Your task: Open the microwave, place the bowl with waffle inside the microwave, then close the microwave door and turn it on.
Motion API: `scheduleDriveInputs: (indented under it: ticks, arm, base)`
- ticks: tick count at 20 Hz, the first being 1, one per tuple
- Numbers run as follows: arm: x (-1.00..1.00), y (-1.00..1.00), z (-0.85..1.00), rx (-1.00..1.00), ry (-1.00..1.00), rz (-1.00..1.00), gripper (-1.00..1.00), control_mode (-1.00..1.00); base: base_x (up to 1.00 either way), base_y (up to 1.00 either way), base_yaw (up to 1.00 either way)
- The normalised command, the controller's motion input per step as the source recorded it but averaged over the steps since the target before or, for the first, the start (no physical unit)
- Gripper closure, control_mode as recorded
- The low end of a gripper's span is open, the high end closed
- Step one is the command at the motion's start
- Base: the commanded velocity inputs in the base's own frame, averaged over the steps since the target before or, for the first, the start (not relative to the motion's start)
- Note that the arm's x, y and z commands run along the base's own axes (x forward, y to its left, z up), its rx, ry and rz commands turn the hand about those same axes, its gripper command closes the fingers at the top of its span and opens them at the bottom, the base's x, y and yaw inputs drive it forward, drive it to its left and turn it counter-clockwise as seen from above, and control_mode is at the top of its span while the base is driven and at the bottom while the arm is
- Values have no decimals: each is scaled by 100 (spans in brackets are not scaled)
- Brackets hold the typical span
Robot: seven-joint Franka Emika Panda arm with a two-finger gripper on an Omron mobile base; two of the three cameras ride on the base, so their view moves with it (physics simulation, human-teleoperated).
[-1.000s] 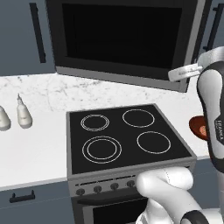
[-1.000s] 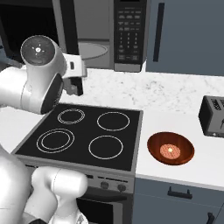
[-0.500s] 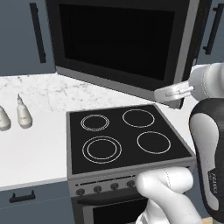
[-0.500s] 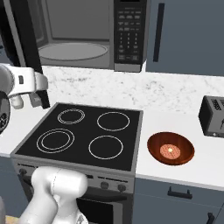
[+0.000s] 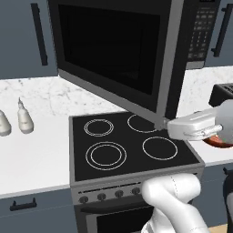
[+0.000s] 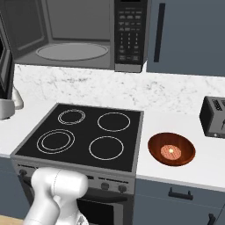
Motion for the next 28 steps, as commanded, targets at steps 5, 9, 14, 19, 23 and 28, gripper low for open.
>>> scheduleDriveInputs:
  ticks: [5,9,14,19,23,28]
  arm:
    - [-94,-68,-1,32,-3,-2,-100,-100]
    - [-10,-81,0,28,5,-10,-100,-100]
    - [44,-72,0,30,6,-1,-100,-100]
    - [89,-19,-16,22,20,17,-100,-100]
    - [100,0,-33,26,22,31,-100,-100]
    - [83,0,-16,52,16,17,-100,-100]
  base:
    - [0,0,0]
    - [0,0,0]
    - [0,0,0]
    - [0,0,0]
    - [0,0,0]
    - [0,0,0]
